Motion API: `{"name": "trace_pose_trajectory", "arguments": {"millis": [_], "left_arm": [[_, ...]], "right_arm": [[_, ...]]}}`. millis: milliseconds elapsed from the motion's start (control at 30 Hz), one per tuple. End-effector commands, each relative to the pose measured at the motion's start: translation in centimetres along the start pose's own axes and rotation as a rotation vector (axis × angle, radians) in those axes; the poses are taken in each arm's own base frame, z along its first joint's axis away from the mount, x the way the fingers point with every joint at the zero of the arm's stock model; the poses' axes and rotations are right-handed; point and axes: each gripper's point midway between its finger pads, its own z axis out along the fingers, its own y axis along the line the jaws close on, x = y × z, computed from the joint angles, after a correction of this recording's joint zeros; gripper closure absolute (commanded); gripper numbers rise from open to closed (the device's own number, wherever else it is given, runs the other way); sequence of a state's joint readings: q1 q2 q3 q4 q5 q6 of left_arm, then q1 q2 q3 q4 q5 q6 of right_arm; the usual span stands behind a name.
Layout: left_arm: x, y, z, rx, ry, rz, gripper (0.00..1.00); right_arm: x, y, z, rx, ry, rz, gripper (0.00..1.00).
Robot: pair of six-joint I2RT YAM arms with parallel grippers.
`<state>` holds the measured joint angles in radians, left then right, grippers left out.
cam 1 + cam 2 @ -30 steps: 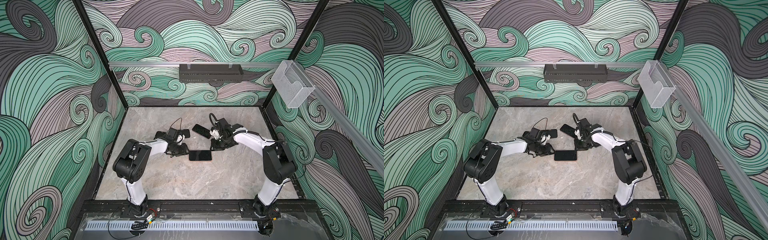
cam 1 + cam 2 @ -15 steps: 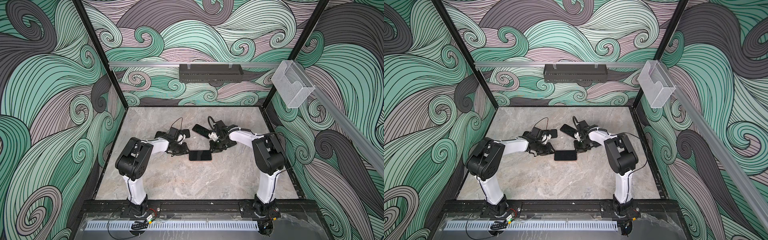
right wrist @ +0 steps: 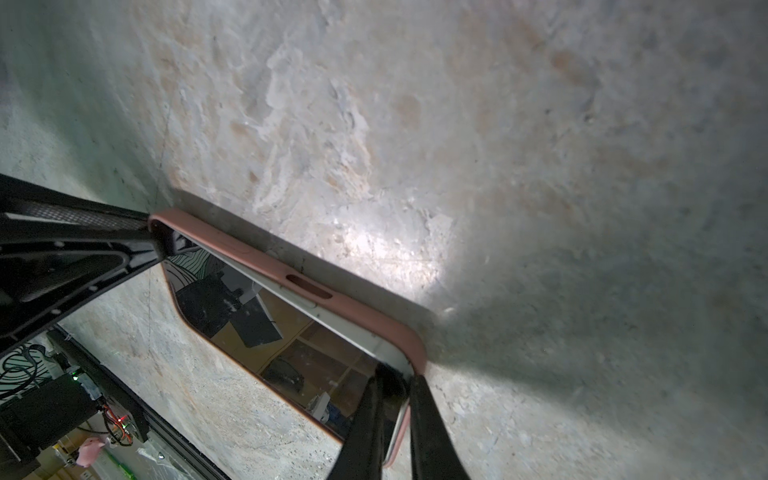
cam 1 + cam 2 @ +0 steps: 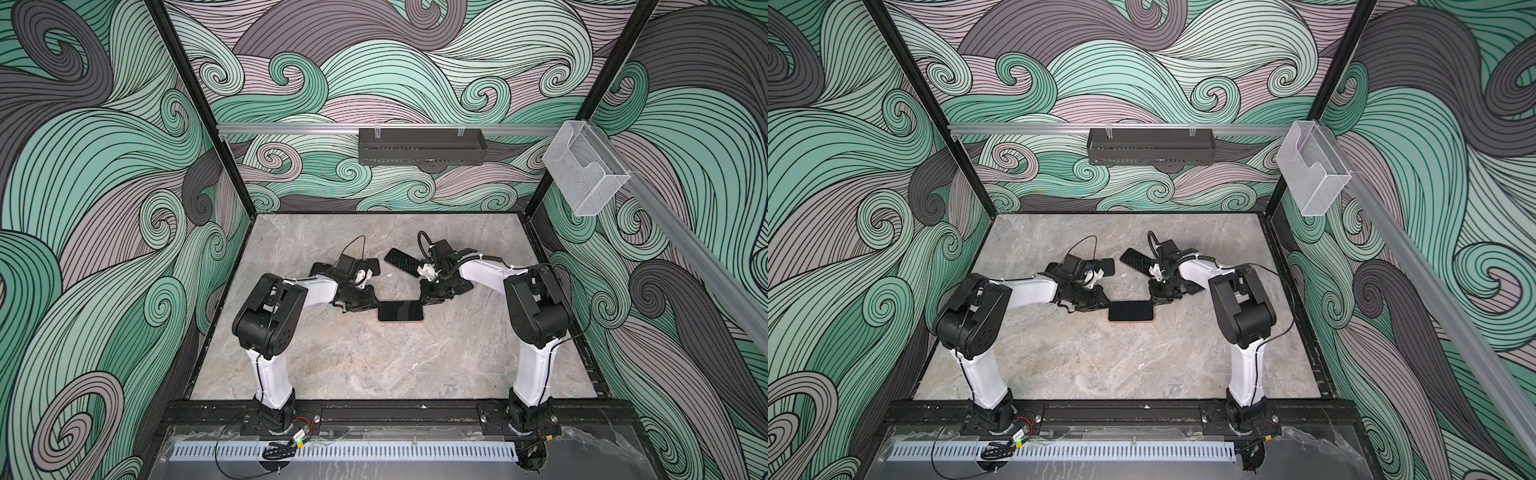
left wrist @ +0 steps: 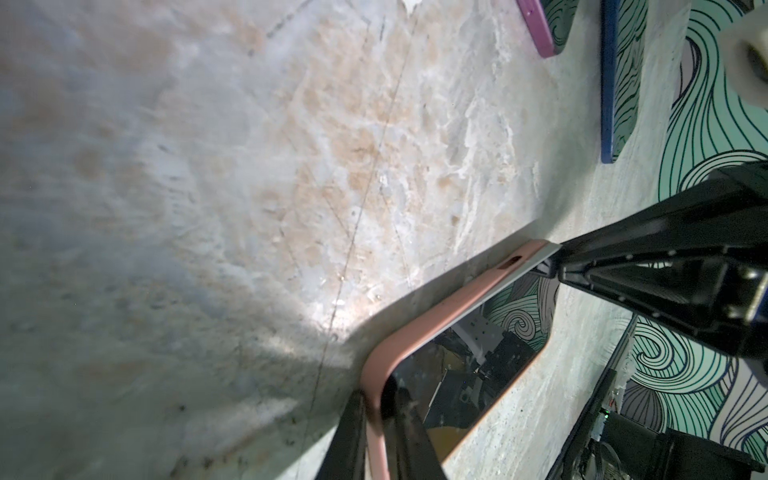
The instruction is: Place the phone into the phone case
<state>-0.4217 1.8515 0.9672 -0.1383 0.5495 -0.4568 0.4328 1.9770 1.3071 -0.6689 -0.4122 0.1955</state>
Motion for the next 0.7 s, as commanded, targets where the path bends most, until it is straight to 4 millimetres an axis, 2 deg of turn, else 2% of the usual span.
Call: {"name": "trace_pose_trajectory", "arguments": {"millis": [0, 167, 467, 667], "left_arm": [[0.8, 0.7, 1.1, -0.003, 0.036, -0.006, 0.84], [1.2, 1.0, 1.4, -0.002, 0.042, -0.015, 0.84], [1.4, 1.0, 1.4, -0.001, 0.043, -0.014, 0.84], [1.5, 1.3, 1.3, -0.019, 0.045, -0.019, 0.84]], "right_arm": [[3.2, -2.1, 3.0, 0.075, 0.13, 0.035, 0.86], [4.8, -3.0, 4.4, 0.175, 0.177, 0.037, 0.87], [7.0, -3.3, 6.9, 0.264, 0.239, 0.033, 0.88], [7.1, -3.9, 6.8, 0.358, 0.224, 0.018, 0.86]]}}
